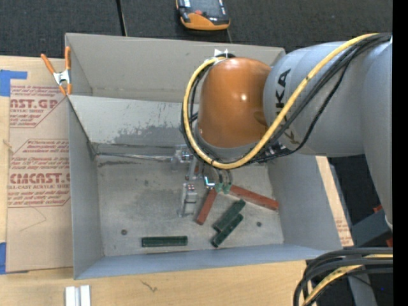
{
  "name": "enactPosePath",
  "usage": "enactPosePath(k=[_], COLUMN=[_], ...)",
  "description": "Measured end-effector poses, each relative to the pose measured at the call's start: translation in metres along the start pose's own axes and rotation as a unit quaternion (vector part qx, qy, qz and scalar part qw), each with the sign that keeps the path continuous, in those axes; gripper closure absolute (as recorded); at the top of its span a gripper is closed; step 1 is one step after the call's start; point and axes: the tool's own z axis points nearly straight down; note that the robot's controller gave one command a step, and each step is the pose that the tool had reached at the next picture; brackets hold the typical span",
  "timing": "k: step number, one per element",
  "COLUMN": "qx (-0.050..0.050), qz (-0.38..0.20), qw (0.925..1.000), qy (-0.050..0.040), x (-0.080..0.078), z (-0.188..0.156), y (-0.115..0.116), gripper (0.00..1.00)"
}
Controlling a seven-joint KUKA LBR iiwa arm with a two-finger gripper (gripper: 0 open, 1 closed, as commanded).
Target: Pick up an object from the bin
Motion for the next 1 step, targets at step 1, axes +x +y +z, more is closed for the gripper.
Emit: enactPosePath(k=[1], qx=[-0.001], qz=[0.001], qw=[1.0000], qy=[-0.0039], x=[-0.0019], z=[-0.0042], y=[-0.0007], gripper=[0.00])
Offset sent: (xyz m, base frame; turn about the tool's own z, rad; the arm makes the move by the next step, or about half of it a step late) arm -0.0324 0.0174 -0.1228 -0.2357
